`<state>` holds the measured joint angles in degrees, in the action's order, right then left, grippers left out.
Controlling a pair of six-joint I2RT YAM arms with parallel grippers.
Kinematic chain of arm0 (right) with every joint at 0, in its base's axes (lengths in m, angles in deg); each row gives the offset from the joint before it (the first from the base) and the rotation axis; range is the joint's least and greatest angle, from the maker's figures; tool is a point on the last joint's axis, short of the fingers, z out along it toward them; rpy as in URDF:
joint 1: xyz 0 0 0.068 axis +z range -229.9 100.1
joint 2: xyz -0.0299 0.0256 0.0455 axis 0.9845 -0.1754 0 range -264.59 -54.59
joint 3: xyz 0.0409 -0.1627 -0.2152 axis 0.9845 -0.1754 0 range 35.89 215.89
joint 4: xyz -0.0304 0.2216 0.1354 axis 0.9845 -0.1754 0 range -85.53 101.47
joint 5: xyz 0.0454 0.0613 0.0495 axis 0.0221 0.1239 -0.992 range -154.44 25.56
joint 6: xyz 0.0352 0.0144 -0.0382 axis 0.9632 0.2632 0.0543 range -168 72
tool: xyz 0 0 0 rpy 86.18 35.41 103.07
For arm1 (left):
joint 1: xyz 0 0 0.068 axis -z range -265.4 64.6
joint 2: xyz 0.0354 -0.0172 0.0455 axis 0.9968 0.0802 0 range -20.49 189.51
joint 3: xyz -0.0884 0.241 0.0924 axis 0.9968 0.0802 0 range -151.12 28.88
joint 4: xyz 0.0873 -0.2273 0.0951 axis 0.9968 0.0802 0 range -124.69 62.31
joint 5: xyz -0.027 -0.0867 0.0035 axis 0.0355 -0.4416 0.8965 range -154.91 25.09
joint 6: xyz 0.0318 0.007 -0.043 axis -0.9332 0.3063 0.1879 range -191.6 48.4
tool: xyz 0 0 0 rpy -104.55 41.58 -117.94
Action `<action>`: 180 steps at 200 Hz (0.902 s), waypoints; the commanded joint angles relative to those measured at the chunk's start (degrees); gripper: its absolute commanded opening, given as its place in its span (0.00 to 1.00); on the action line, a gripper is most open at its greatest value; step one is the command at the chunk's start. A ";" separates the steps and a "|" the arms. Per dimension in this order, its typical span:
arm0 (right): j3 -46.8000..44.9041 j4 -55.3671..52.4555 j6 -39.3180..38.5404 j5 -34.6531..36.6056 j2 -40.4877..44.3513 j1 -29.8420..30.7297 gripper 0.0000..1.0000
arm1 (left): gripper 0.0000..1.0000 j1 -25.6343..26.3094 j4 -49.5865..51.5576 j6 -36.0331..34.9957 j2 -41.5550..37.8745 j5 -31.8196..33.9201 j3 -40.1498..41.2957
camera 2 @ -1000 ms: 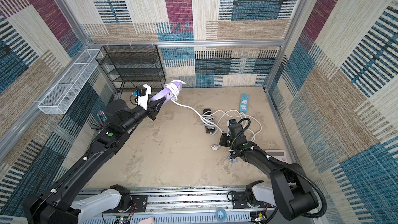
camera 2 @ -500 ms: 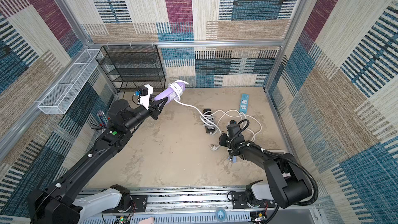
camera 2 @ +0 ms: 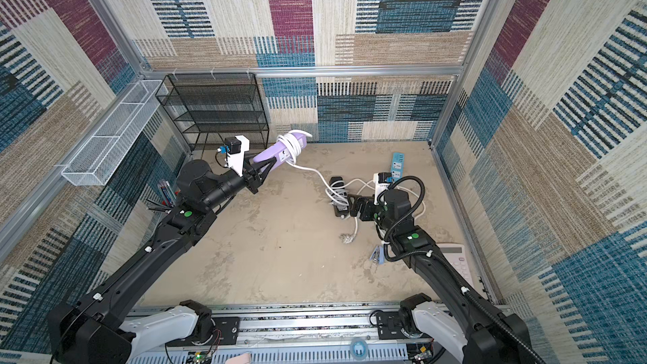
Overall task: Unwrap the cord wrapped around the power strip
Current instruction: Unwrap the power cord from the power strip.
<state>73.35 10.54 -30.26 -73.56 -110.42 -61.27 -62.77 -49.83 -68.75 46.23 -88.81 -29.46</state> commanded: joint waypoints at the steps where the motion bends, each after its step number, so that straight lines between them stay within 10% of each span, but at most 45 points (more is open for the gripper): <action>1: 1.76 8.27 -7.36 -10.01 -0.13 0.01 0.98 | 0.00 -0.01 -5.35 0.92 -0.14 -2.52 -0.93; 66: 7.17 21.61 -20.81 -33.08 -9.65 0.00 0.98 | 0.00 -0.04 -4.82 2.32 0.16 -6.61 -1.93; 180: 18.24 28.95 -29.51 -35.45 -25.87 3.97 0.98 | 0.00 0.04 -5.34 4.66 1.28 -11.75 -3.00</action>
<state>90.02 36.11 -58.20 -108.14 -133.92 -57.75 -62.75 -49.89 -66.39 47.71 -98.52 -31.76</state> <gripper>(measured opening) 0.995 0.343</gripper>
